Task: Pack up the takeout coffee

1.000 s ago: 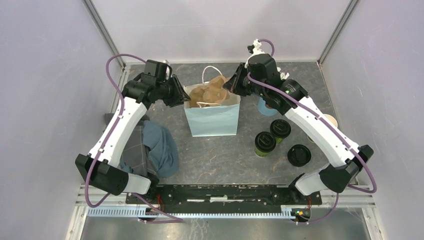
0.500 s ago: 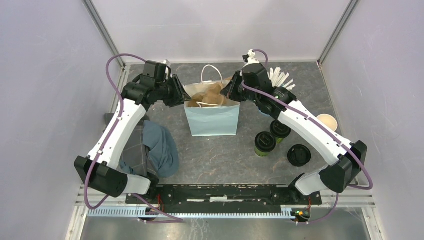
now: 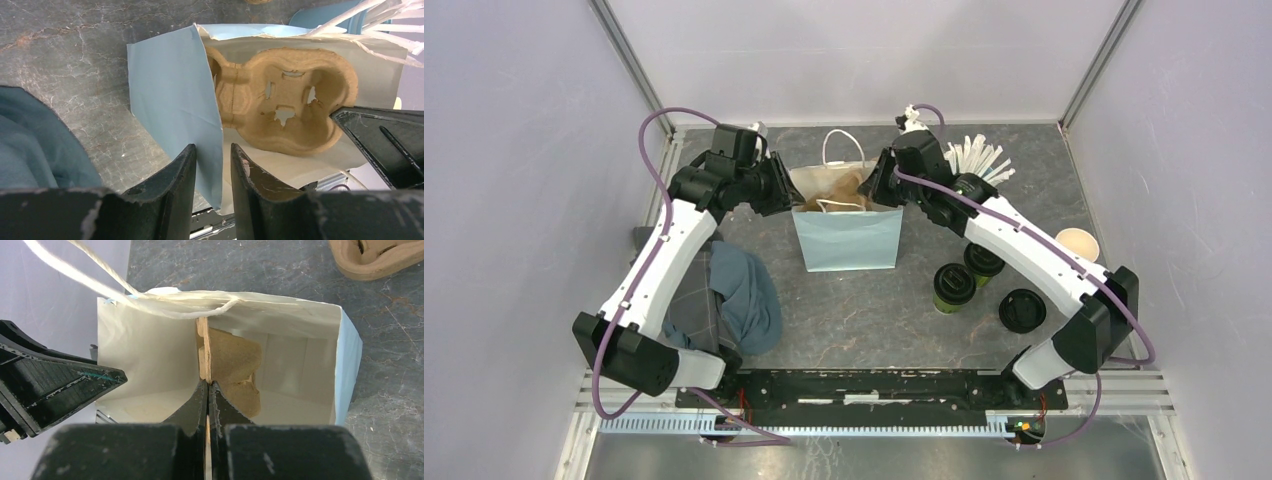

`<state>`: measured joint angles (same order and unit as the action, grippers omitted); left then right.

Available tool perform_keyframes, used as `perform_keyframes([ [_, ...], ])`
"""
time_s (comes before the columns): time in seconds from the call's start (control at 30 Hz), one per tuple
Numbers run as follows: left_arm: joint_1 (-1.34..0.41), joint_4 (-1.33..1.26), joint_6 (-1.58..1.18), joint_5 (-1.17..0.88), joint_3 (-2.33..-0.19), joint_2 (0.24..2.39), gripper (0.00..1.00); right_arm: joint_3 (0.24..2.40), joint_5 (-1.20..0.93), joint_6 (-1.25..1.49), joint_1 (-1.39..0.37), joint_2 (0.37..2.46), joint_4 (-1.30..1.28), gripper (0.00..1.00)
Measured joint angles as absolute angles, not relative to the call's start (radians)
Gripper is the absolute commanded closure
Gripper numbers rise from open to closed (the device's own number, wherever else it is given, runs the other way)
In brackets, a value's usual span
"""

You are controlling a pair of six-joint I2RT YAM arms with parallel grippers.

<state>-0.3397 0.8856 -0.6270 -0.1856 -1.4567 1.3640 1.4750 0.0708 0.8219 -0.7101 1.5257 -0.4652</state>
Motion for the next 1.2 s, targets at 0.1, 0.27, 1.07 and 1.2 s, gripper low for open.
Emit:
perform_keyframes([
  [0.1,-0.34,0.886,-0.622,-0.186,-1.451,1.364,0.63,1.474,0.083,0.822,-0.723,1.536,-0.465,1.0],
  [0.27,-0.34,0.887,-0.619,-0.185,-1.446,1.364,0.64,1.469,0.107,0.821,-0.738,1.552,-0.464,1.0],
  [1.07,-0.34,0.916,-0.597,-0.129,-1.456,1.379,0.57,1.83,0.24,0.44,-0.747,1.476,-0.834,0.17],
  [1.2,-0.34,0.938,-0.596,-0.128,-1.472,1.395,0.51,1.804,0.296,0.387,-0.73,1.468,-0.865,0.11],
])
